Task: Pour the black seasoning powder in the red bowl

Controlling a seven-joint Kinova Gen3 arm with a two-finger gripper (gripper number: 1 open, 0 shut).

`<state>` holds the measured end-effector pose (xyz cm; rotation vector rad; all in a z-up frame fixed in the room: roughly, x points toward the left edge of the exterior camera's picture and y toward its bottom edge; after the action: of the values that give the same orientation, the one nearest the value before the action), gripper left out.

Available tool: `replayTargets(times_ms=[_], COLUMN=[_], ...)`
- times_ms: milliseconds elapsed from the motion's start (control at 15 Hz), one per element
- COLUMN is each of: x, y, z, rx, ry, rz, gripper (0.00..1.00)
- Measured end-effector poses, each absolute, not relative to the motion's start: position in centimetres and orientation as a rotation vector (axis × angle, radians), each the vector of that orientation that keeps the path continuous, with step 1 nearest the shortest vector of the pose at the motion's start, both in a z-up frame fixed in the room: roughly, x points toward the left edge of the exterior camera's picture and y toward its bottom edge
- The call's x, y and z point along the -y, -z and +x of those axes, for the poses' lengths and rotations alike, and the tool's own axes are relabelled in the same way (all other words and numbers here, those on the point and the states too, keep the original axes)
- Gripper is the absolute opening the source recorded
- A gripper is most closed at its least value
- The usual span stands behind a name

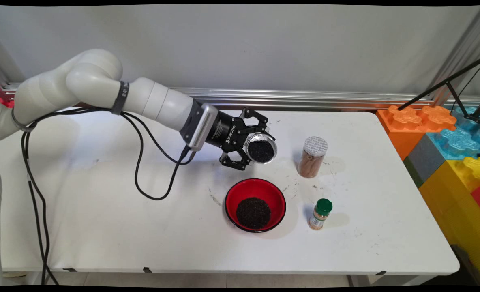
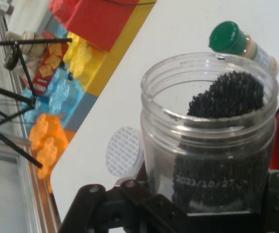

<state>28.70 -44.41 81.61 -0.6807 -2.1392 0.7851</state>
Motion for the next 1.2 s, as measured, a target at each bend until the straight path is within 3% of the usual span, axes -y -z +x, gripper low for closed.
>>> replayTargets(times_ms=[1200], x=[48.1], y=[-85.6], z=[29.6], rx=[2.137], ry=[-0.450], rz=[-0.060], gripper=[0.00])
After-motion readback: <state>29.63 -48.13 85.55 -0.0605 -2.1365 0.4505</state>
